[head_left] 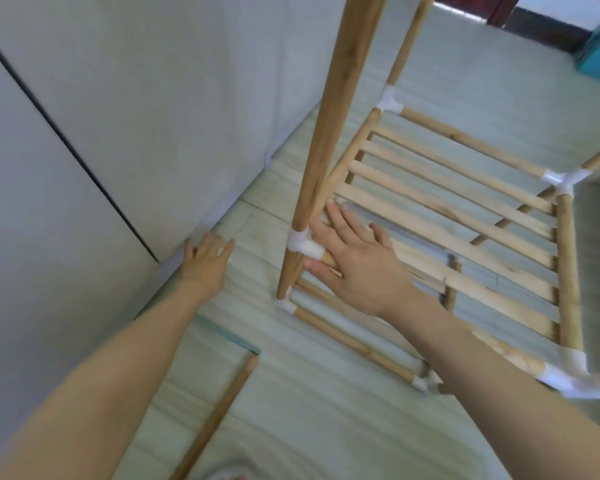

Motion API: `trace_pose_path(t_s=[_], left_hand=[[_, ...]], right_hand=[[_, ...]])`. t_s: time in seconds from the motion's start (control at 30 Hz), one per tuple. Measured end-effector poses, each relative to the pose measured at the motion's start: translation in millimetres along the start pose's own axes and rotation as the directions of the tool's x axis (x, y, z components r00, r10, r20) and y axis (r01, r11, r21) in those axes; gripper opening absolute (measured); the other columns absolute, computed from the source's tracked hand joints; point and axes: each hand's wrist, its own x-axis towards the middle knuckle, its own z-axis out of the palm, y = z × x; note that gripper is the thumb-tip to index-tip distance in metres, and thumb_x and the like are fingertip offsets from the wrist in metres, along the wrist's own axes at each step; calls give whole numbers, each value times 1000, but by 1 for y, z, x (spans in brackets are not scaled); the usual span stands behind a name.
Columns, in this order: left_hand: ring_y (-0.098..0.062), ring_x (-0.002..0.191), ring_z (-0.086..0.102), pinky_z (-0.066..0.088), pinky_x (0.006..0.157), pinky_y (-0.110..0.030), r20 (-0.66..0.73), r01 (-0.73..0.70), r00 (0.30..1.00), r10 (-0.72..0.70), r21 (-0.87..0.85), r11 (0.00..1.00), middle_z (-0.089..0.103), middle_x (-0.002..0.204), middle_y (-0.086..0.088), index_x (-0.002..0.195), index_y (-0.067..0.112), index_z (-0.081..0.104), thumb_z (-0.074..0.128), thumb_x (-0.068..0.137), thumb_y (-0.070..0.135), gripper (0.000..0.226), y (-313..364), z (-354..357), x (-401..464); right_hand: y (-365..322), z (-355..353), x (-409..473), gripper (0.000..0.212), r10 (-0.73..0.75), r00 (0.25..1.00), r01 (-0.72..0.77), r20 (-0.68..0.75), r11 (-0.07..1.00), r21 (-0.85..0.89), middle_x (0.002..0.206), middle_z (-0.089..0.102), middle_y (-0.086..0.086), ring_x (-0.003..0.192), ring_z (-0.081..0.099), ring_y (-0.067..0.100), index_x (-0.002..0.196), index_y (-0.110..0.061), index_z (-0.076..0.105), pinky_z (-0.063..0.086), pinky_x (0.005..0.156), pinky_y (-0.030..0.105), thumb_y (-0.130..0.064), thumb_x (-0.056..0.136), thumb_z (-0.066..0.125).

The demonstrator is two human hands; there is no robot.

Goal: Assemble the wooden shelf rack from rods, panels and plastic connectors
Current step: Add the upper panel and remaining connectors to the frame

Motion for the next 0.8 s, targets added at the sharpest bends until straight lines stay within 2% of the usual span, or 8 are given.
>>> trace_pose_path(t_s=[0.1,0.2,0.3,0.4,0.6,0.63,0.73,0.8], left_hand=[[-22,141,17,-2,111,-58,33,9,999,-12,106,994,15,155,-7,149,24,12,46,92,19,67,14,4,5],[-24,121,43,24,106,-45,-17,-72,997,74,84,994,43,132,-7,138,19,37,46,88,4,53,27,9,-2],[-26,110,50,41,86,-34,10,-137,991,136,64,989,46,122,-10,127,9,48,43,89,-3,40,38,14,-14],[-26,113,48,44,85,-34,38,-82,996,83,-44,996,43,126,-9,127,9,49,41,91,-1,38,35,12,-27],[-28,108,48,38,87,-37,-337,-92,941,31,-166,982,51,116,-9,124,15,51,64,84,11,42,21,18,-35],[-31,111,45,38,90,-39,-298,-56,955,-10,-214,975,48,122,-11,129,14,48,65,85,15,48,18,20,-32],[-30,123,36,40,94,-39,46,44,998,-31,-338,940,37,135,-13,134,16,44,52,94,20,40,14,25,-25],[-25,117,42,43,85,-33,74,34,997,-8,-358,933,44,130,-11,125,13,52,46,96,13,30,14,33,-24]], right_hand=[[1,1,0,63,3,1000,-2,-17,1000,7,159,-7,-3,146,-3,15,147,-41,-1,9,114,48,-58,94,27],[0,2,-1,63,2,1000,-2,-20,1000,8,158,-7,-4,146,-2,15,147,-43,-2,12,112,48,-59,93,26],[-1,4,-2,63,12,1000,-12,-15,1000,-9,158,-8,-5,146,-2,14,146,-44,-3,15,110,47,-61,92,23],[-2,3,-2,63,16,1000,-16,-22,1000,-22,158,-8,-5,146,-1,15,147,-43,-1,16,109,47,-61,92,23],[-2,4,-2,63,11,1000,-11,-25,1000,-4,158,-7,-6,146,-2,14,147,-43,-1,15,110,48,-61,91,24],[-1,3,-2,63,11,1000,-11,-22,1000,4,158,-7,-6,146,-2,14,147,-43,-1,14,110,47,-61,91,24],[2,2,1,63,14,1000,-14,-10,1000,23,158,-8,-7,146,-3,13,146,-45,-1,13,111,45,-62,91,24],[3,2,2,63,19,1000,-19,-9,999,40,158,-7,-8,146,-2,13,146,-45,0,11,111,45,-62,91,26]])
